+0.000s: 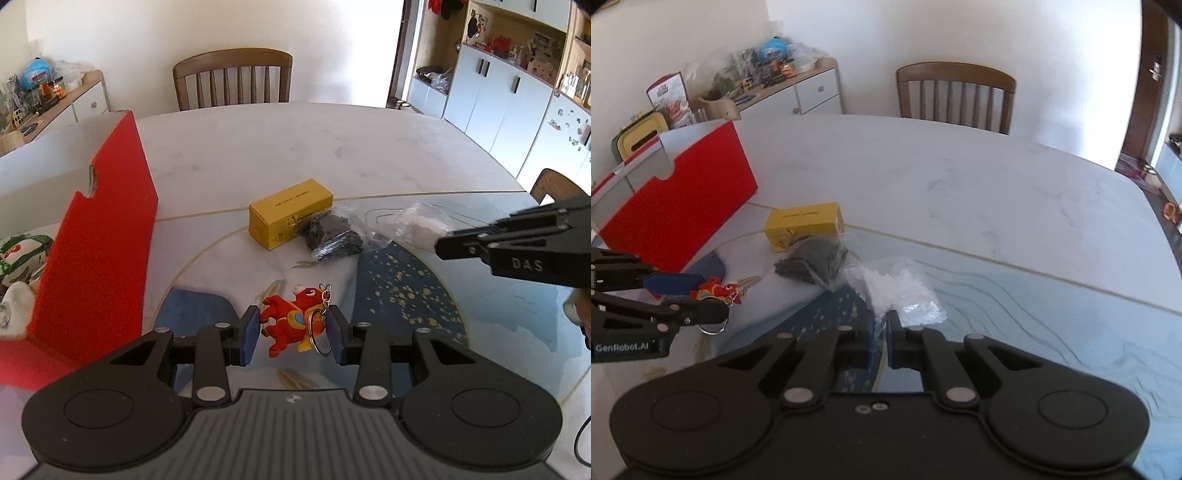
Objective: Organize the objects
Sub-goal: 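Carry the keychain and white-filled bag over the cardboard box with both tools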
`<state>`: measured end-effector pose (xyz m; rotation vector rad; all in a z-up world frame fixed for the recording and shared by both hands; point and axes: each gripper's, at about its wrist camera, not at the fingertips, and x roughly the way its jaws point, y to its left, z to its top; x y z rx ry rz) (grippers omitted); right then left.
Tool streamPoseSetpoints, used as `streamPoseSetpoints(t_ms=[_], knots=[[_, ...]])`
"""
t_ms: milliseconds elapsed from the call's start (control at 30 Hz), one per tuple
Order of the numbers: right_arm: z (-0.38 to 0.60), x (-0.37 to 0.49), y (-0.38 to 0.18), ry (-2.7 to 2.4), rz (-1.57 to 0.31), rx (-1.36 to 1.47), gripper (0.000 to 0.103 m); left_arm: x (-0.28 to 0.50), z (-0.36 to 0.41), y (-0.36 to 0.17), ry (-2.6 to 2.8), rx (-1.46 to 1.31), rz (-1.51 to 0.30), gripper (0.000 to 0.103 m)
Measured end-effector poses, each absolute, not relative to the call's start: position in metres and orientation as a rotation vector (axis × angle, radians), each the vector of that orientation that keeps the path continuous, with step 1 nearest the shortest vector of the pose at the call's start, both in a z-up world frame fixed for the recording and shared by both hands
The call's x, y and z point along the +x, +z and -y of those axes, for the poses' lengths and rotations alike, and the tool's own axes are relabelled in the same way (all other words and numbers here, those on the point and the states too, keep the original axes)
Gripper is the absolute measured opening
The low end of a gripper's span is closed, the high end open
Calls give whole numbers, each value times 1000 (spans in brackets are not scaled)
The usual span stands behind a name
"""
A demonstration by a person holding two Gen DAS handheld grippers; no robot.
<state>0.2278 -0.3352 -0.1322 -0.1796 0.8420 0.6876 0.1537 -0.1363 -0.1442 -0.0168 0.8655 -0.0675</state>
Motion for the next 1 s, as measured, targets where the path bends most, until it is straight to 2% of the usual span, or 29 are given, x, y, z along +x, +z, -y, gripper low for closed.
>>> streamPoseSetpoints(t_ms=[500, 1000], knots=[[333, 162, -77, 698, -814, -89, 5, 113, 124, -106, -106, -60, -818, 38], [278, 127, -26, 765, -742, -96, 5, 86, 62, -54, -97, -115, -730, 38]])
